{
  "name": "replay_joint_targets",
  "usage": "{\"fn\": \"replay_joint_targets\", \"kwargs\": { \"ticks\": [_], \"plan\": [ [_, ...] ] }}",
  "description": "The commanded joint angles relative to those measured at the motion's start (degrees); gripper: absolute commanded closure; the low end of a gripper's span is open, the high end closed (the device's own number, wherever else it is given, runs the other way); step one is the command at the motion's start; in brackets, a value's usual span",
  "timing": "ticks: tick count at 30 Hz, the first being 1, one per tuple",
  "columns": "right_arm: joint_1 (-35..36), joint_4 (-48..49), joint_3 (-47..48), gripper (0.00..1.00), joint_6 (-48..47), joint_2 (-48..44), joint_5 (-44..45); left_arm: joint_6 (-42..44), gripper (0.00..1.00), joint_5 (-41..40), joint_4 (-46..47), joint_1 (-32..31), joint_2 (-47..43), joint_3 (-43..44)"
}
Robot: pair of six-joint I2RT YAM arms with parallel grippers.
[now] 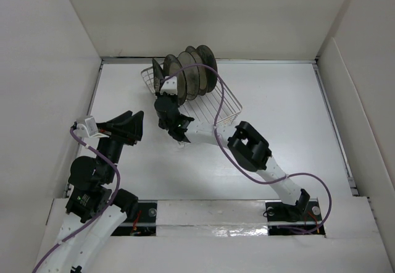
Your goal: Load the plates into the dish rack
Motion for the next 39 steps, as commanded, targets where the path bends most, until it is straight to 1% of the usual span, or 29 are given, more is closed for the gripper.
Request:
{"fn": "replay_joint_targets", "kwargs": {
  "ticks": [1,2,3,5,6,7,8,10,11,12,13,15,16,18,19,22,23,24,25,26,27,29,30,31,32,33,34,37,39],
  "plan": [
    [0.76,14.23,-0.84,1.0,2.09,-2.2,2.15,0.15,0.53,0.66,2.86,0.19,-0.03,0.12],
    [0.76,14.94,-2.85,1.0,2.26,-3.42,2.5,0.15,0.53,0.75,2.86,0.19,-0.03,0.04],
    [0.76,15.56,-3.65,0.89,2.26,-4.04,3.02,0.15,0.53,0.75,2.86,0.19,0.05,0.12],
    [0.76,15.57,-4.63,0.72,2.35,-5.45,3.03,0.15,0.53,0.83,2.86,0.19,0.05,0.04],
    [0.76,14.95,-4.72,0.58,2.53,-5.8,2.85,0.06,0.53,0.83,2.86,0.19,0.05,0.12],
    [0.76,14.25,-4.89,0.52,2.53,-6.16,2.94,0.15,0.53,0.83,2.86,0.19,0.05,0.04],
    [1.29,14.07,-5.15,0.39,2.62,-7.12,2.94,0.15,0.53,0.75,2.77,0.19,0.05,0.04],
    [1.29,13.02,-6.12,0.29,2.79,-8.44,2.59,0.33,0.53,0.4,2.68,0.19,0.23,0.12],
    [1.9,12.58,-6.38,0.22,2.88,-9.23,2.33,0.5,0.53,0.13,2.51,0.19,0.23,0.04],
    [1.91,11.88,-6.65,0.06,2.97,-11.24,1.28,0.76,0.53,-0.13,2.42,0.19,0.32,0.21],
    [2.43,9.52,-7.0,0.0,3.14,-12.39,0.57,0.94,0.52,-1.09,2.07,0.19,0.58,0.12],
    [2.96,5.65,-7.0,0.0,5.07,-15.02,-3.01,1.29,0.52,-1.8,1.63,0.19,1.02,0.21],
    [2.96,1.19,-7.35,0.0,6.03,-18.17,-3.91,1.64,0.51,-1.98,1.45,0.19,1.72,0.21],
    [2.96,-2.26,-9.19,0.0,7.97,-22.22,-7.75,1.99,0.51,-1.98,1.28,0.19,2.77,0.47],
    [2.96,-5.15,-10.68,0.0,8.76,-26.94,-8.48,2.08,0.5,-2.07,0.58,0.19,4.08,0.82],
    [2.18,-8.16,-20.33,0.0,8.77,-36.01,-10.68,2.17,0.49,-2.42,-0.56,0.19,6.46,1.26],
    [0.95,-8.34,-23.84,0.0,9.55,-43.26,-10.6,2.26,0.48,-2.5,-0.74,0.19,6.91,1.44],
    [-0.02,-8.17,-32.06,0.0,10.08,-47.34,-11.9,2.26,0.47,-2.59,-0.75,0.19,7.17,1.36],
    [-1.51,-7.12,-36.66,0.0,10.26,-51.64,-13.91,2.26,0.47,-2.77,-0.75,0.19,7.61,1.35],
    [-5.79,-6.94,-41.23,0.0,11.83,-60.21,-16.46,2.43,0.46,-2.94,-0.57,0.19,8.22,1.35],
    [-8.7,-7.46,-49.02,0.0,13.5,-64.3,-21.36,2.52,0.46,-3.03,-0.4,0.19,8.49,1.27],
    [-15.64,-10.79,-55.31,0.0,18.49,-71.34,-26.13,2.61,0.46,-2.86,0.13,0.19,9.36,1.01],
    [-22.89,-11.33,-58.3,0.0,19.48,-76.59,-31.28,2.7,0.46,-2.86,0.31,0.19,9.72,0.92],
    [-26.62,-12.64,-62.94,0.0,20.27,-78.3,-33.95,2.79,0.46,-2.68,0.66,0.19,10.07,0.91],
    [-29.96,-13.69,-64.47,0.0,22.28,-79.45,-37.02,2.87,0.46,-2.68,1.01,0.19,10.68,0.74],
    [-35.31,-14.4,-65.61,0.0,22.91,-80.07,-42.44,2.96,0.46,-2.77,1.36,0.19,11.04,0.57],
    [-37.19,-14.58,-67.8,0.0,23.09,-79.81,-44.5,3.05,0.46,-2.94,1.89,0.19,11.3,0.56],
    [-41.49,-13.1,-70.1,0.0,24.06,-76.67,-50.22,3.4,0.46,-3.21,2.33,0.19,13.05,0.39],
    [-42.82,-11.78,-71.6,0.0,24.5,-74.72,-54.16,3.58,0.46,-3.47,2.24,0.19,13.76,0.39]
  ]
}}
